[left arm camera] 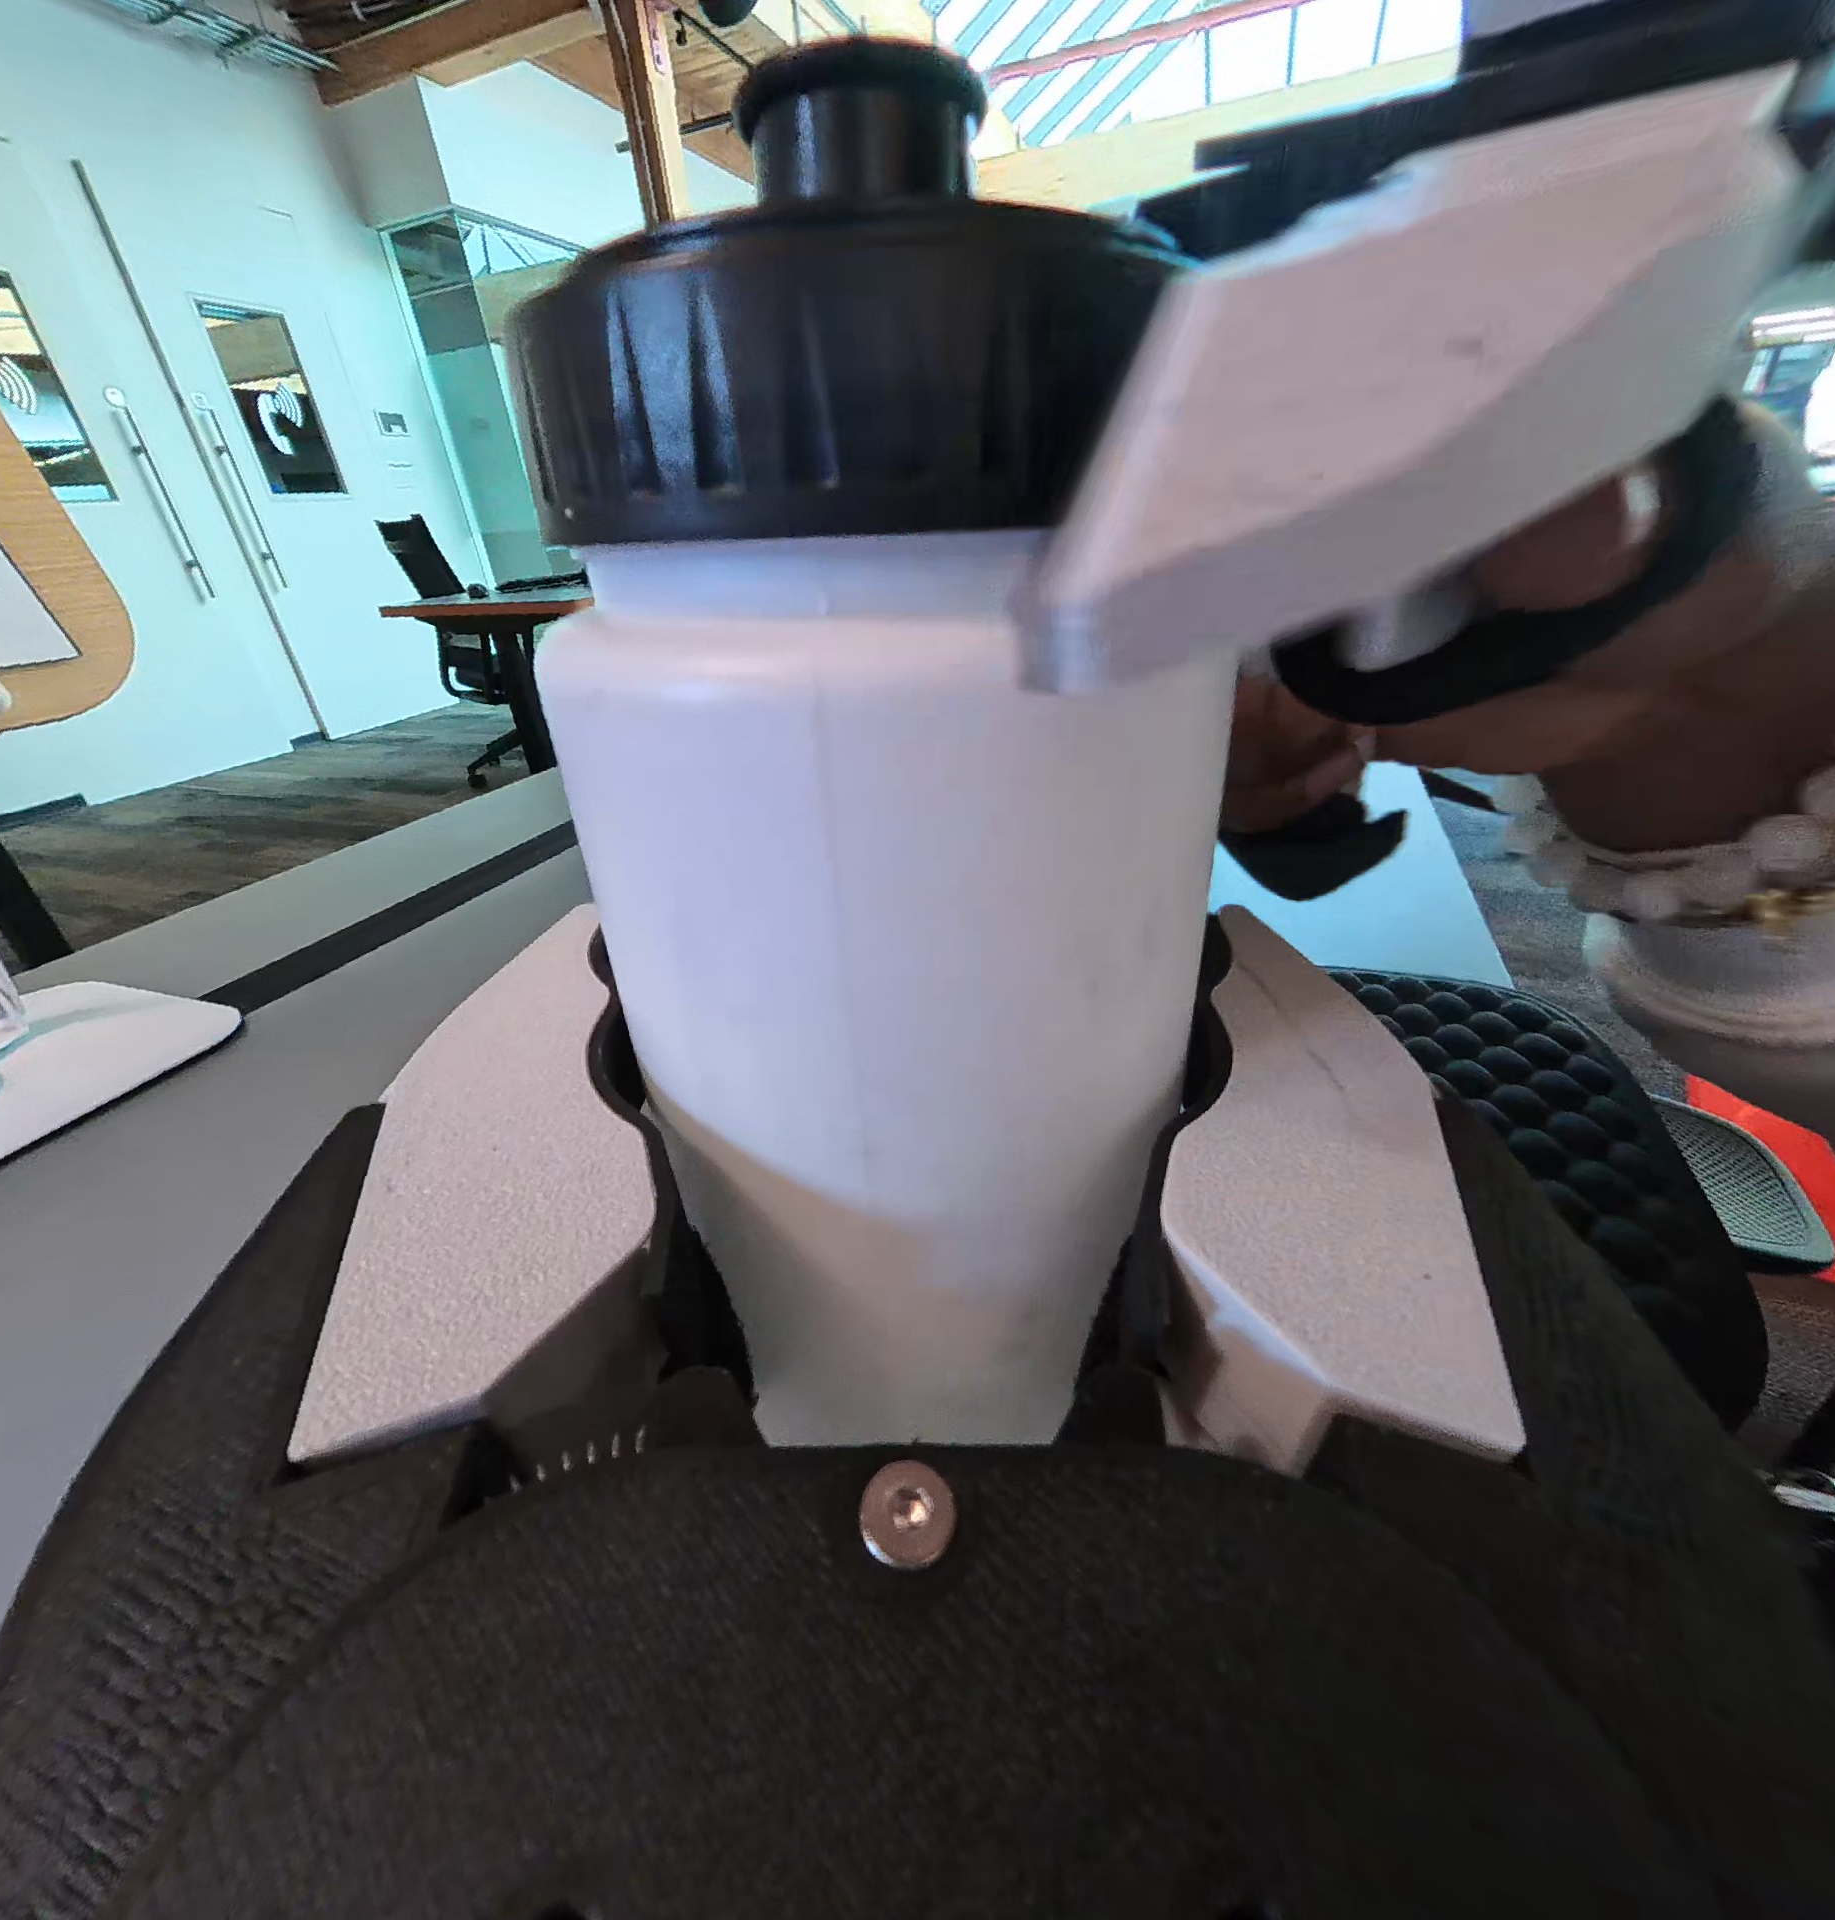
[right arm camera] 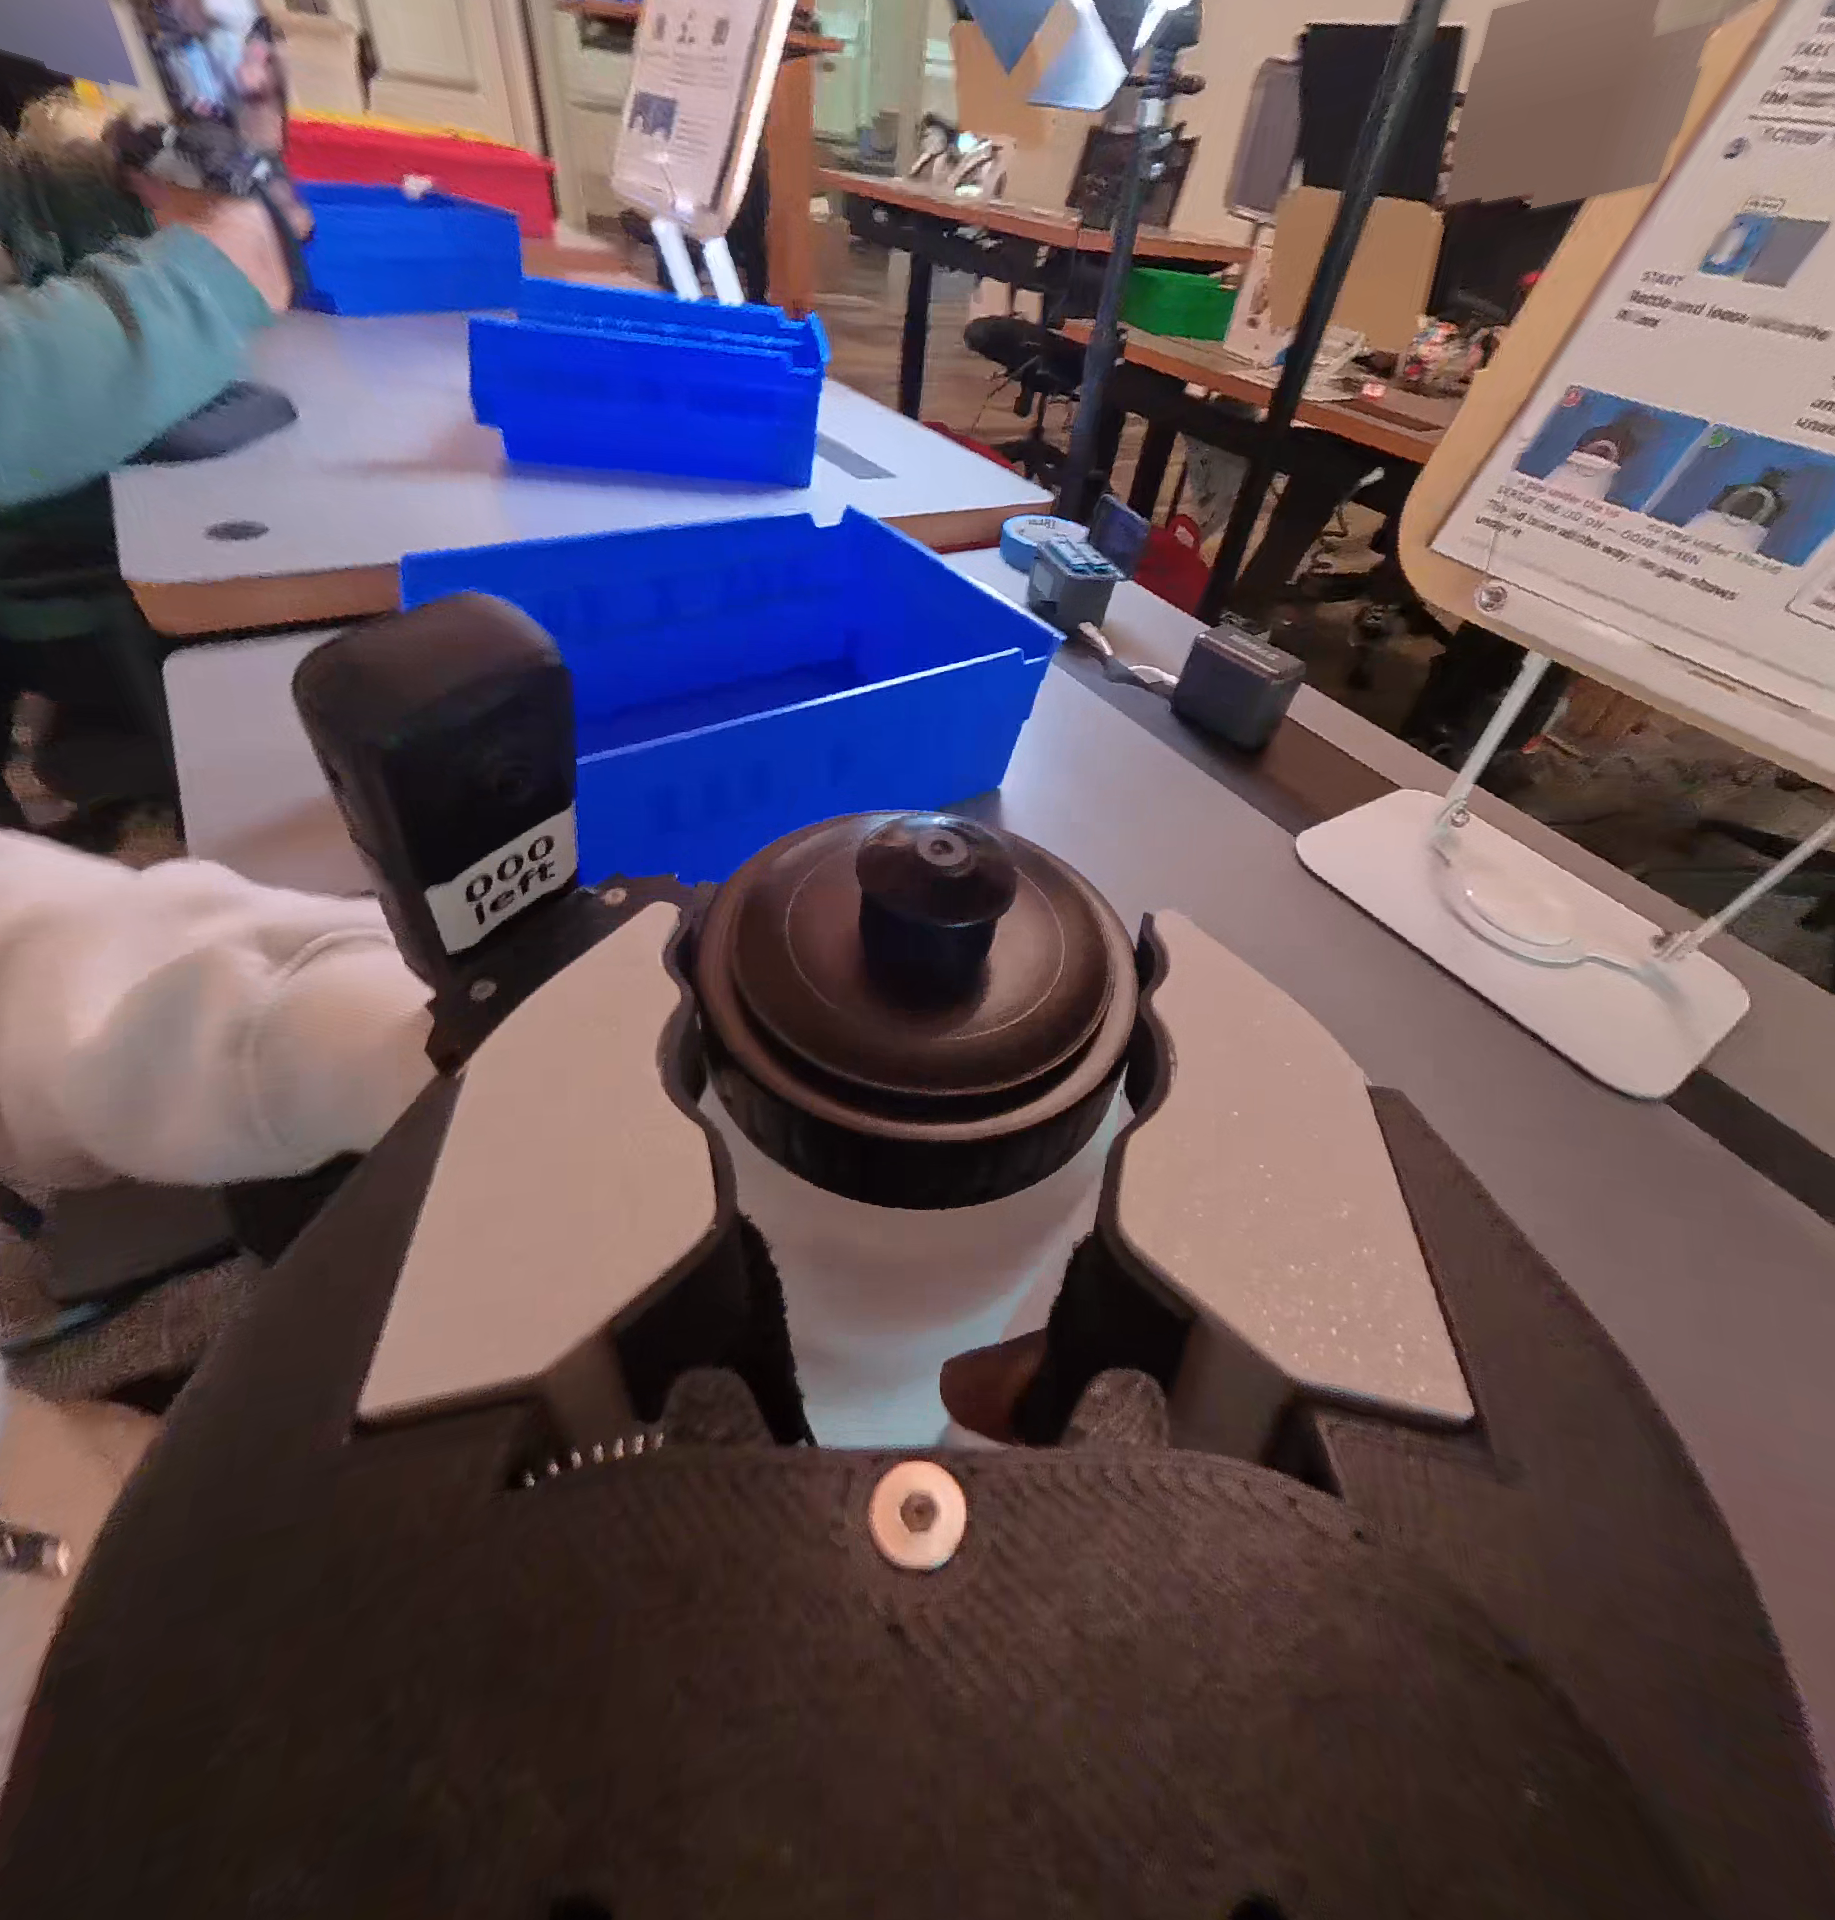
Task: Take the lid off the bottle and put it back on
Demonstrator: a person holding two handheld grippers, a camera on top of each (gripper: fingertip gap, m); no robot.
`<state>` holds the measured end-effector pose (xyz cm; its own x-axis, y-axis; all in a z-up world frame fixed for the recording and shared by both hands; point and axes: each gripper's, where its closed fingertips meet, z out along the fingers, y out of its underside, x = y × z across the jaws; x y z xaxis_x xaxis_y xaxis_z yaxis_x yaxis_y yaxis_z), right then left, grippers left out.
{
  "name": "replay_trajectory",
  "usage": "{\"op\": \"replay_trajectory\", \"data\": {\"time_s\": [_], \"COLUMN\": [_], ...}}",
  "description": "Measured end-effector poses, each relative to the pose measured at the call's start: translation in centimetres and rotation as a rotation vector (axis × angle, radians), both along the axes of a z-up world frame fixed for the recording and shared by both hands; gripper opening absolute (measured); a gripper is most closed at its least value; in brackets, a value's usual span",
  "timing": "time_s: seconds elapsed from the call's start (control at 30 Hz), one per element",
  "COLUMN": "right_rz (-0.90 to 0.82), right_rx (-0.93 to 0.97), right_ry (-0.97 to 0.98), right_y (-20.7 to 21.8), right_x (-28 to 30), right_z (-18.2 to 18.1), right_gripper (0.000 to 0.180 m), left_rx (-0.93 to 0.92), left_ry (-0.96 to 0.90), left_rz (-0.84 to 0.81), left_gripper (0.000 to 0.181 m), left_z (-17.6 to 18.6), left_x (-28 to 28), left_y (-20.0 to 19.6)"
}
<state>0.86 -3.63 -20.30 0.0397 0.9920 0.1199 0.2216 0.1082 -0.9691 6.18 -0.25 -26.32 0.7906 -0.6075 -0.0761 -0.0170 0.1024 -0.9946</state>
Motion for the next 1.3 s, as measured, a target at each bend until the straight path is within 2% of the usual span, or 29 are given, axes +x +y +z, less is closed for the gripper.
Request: {"op": "replay_trajectory", "data": {"time_s": [0.07,0.13,0.17,0.27,0.33,0.37,0.43,0.5,0.67,0.73,0.77,0.8,0.87,0.9,1.03,1.1,1.13,1.23,1.3], "right_rz": [0.143,0.371,0.484,0.659,0.777,0.808,0.790,0.673,0.119,-0.020,-0.023,0.036,0.241,0.336,0.631,0.743,0.783,0.784,0.696], "right_rx": [0.029,-0.038,-0.081,-0.077,-0.054,-0.071,-0.106,-0.114,-0.072,-0.053,-0.020,0.021,0.068,0.078,0.057,-0.032,-0.072,-0.142,-0.120], "right_ry": [0.004,0.001,-0.004,0.004,0.014,0.030,0.057,0.090,0.056,0.054,0.037,0.009,-0.006,-0.022,0.019,0.057,0.071,0.109,0.151], "right_y": [-0.6,-1.7,-2.1,-1.4,-1.8,-2.0,-2.0,-1.6,-0.2,0.0,-0.1,-0.7,-2.2,-2.4,-1.8,-1.9,-2.0,-2.1,-2.0], "right_x": [-0.2,0.1,0.4,0.3,0.4,0.5,0.4,0.1,-0.1,0.2,0.3,0.3,0.3,0.5,0.9,0.7,0.7,0.7,0.6], "right_z": [0.1,0.3,0.4,0.4,0.1,0.2,0.4,0.5,0.1,0.1,-0.1,-0.3,-0.4,-0.6,0.1,0.6,0.8,1.0,1.0], "right_gripper": [0.096,0.114,0.115,0.100,0.079,0.079,0.078,0.078,0.078,0.078,0.081,0.094,0.123,0.127,0.108,0.095,0.082,0.077,0.077], "left_rx": [-0.008,-0.010,-0.007,-0.006,-0.008,-0.007,-0.010,-0.011,-0.007,0.003,0.004,0.000,-0.010,-0.015,-0.008,-0.010,-0.012,-0.009,-0.005], "left_ry": [-0.019,-0.024,-0.022,-0.018,-0.021,-0.020,-0.018,-0.016,0.001,0.015,0.017,0.012,-0.006,-0.014,-0.007,-0.010,-0.014,-0.010,-0.004], "left_rz": [-0.013,-0.027,-0.030,-0.045,-0.052,-0.051,-0.037,-0.018,0.012,0.009,0.011,0.013,-0.005,-0.015,-0.044,-0.053,-0.054,-0.055,-0.042], "left_gripper": [0.102,0.102,0.102,0.102,0.102,0.102,0.102,0.102,0.102,0.103,0.103,0.102,0.102,0.102,0.102,0.102,0.102,0.102,0.102], "left_z": [0.0,0.0,0.0,0.0,0.0,0.0,0.0,0.0,0.0,0.0,0.0,0.0,0.0,0.0,0.0,0.0,0.0,0.0,0.0], "left_x": [-0.1,-0.1,0.0,0.1,0.1,0.1,0.0,-0.1,0.0,0.2,0.3,0.2,0.1,0.1,0.3,0.4,0.3,0.4,0.4], "left_y": [0.1,0.1,0.1,-0.1,-0.1,-0.1,0.0,0.0,0.1,-0.1,-0.1,0.0,0.0,0.1,-0.2,-0.2,-0.2,-0.3,-0.3]}}
